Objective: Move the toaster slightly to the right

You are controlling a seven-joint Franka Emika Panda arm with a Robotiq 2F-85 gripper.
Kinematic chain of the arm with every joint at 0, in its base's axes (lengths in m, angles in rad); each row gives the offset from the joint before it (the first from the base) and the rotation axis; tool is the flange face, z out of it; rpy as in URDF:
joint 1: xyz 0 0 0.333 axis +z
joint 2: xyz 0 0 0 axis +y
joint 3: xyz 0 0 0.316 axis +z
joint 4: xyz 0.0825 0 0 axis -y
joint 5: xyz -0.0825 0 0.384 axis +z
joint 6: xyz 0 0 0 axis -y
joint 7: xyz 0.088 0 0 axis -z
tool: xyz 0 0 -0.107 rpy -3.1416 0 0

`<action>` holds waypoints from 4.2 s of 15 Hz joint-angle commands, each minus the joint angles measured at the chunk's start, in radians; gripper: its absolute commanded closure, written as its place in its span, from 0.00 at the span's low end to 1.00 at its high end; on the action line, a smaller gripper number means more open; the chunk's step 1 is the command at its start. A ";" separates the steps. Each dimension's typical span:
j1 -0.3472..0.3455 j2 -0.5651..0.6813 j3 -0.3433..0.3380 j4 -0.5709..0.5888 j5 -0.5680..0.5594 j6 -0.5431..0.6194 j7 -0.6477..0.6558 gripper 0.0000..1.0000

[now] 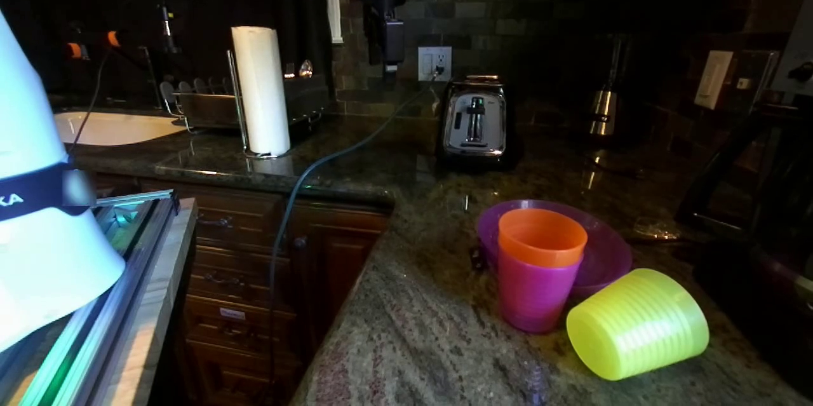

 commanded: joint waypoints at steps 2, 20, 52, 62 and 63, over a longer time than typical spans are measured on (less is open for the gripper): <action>0.042 0.233 0.068 0.143 0.091 0.170 0.033 0.00; 0.093 0.617 0.128 0.367 -0.163 0.598 0.206 0.99; 0.485 1.079 -0.181 0.753 0.075 0.978 0.305 1.00; 0.812 1.250 -0.571 0.840 0.267 0.917 0.380 1.00; 0.820 1.275 -0.590 0.855 0.267 0.933 0.388 1.00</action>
